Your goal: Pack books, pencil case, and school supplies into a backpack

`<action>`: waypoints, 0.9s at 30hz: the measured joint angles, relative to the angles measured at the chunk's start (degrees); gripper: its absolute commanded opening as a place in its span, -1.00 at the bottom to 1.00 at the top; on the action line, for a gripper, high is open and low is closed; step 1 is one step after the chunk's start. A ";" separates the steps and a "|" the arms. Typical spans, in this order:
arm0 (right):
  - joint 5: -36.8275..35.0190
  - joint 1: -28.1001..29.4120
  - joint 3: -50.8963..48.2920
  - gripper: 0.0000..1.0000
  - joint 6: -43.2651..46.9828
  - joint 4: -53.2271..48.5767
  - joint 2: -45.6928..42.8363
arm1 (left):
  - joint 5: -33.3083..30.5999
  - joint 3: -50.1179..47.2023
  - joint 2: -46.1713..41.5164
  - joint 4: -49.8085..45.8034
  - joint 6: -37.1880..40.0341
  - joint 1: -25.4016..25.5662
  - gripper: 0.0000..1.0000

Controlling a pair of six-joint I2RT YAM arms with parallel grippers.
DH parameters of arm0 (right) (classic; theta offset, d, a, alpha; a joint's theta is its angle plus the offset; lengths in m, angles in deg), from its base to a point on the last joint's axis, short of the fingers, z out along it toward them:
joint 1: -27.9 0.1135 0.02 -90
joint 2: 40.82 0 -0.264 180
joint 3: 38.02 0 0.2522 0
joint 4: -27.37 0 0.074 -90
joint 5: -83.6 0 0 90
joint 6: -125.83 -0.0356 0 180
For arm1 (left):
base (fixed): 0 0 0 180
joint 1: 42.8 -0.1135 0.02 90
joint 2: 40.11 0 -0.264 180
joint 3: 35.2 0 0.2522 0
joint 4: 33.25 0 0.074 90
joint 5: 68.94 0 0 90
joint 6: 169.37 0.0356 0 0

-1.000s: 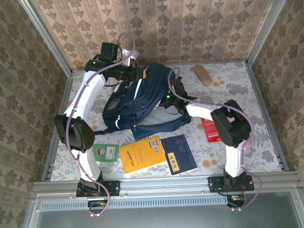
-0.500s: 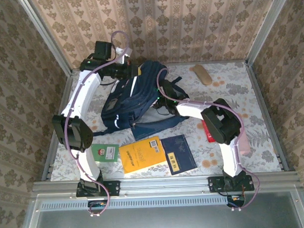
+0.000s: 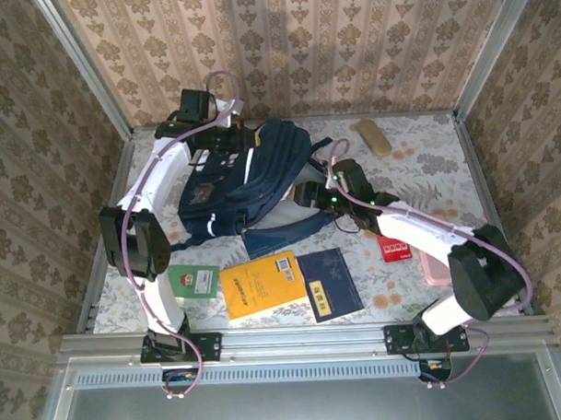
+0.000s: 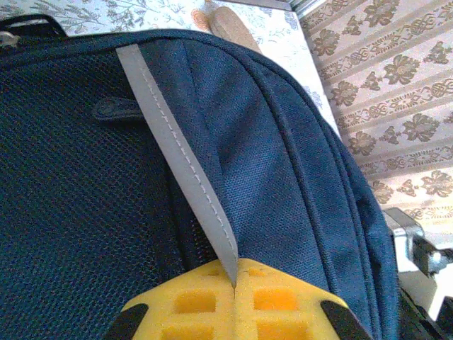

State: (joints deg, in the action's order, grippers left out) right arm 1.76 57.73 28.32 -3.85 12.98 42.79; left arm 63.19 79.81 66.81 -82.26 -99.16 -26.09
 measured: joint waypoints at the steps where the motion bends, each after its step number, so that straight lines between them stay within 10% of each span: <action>1: -2.05 -0.63 -1.53 0.48 0.42 -2.36 -2.34 | -0.52 -0.44 0.11 0.46 -0.04 0.37 -1.00; 12: -18.78 -17.94 -6.43 0.64 0.63 -18.23 -6.19 | -5.16 -7.56 3.52 6.19 -3.50 7.87 -1.00; 27: -13.81 -23.80 -6.29 0.81 1.18 -20.44 6.23 | -7.93 -19.98 -1.73 14.71 -13.49 9.09 -1.00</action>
State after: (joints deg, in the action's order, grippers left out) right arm -12.05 33.92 22.02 -2.67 -7.45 49.02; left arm 55.25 59.83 65.08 -67.55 -112.65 -17.00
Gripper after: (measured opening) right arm 0.923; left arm 0.044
